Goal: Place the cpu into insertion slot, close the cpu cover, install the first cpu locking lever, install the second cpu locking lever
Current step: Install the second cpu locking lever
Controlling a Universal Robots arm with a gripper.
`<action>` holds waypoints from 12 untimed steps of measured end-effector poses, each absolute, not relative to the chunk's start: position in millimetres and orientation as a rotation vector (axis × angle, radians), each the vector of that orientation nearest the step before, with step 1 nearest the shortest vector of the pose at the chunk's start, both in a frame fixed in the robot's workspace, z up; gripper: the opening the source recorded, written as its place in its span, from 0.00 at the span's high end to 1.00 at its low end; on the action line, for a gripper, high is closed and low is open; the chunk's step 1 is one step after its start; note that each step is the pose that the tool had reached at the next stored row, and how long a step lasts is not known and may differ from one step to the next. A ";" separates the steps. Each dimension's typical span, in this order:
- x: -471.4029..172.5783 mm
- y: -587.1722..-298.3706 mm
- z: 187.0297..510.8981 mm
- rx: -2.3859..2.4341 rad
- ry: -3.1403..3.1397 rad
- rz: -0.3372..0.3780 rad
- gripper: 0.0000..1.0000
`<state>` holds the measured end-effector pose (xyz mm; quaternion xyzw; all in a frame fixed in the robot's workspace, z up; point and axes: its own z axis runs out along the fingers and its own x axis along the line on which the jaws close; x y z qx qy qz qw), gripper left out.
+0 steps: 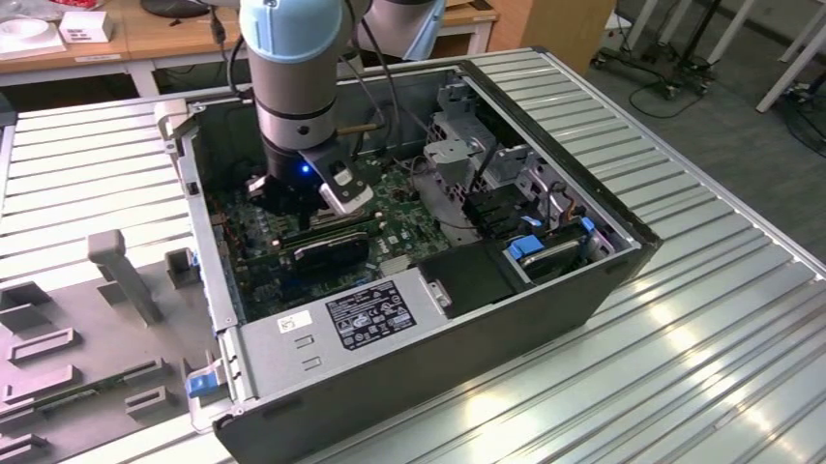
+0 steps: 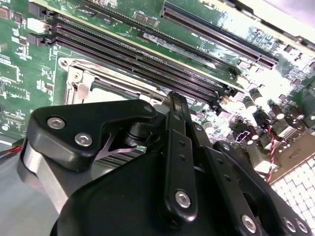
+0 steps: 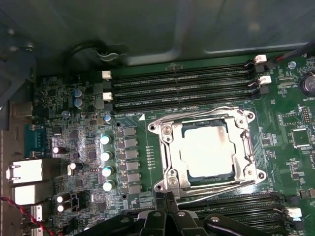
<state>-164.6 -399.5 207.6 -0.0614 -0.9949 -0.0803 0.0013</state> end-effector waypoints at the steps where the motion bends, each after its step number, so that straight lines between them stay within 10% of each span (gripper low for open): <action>1: -164.5 -399.6 207.6 -0.193 -3.123 -0.252 0.89; 12: -164.4 -397.8 206.2 -0.170 -3.122 -0.251 0.89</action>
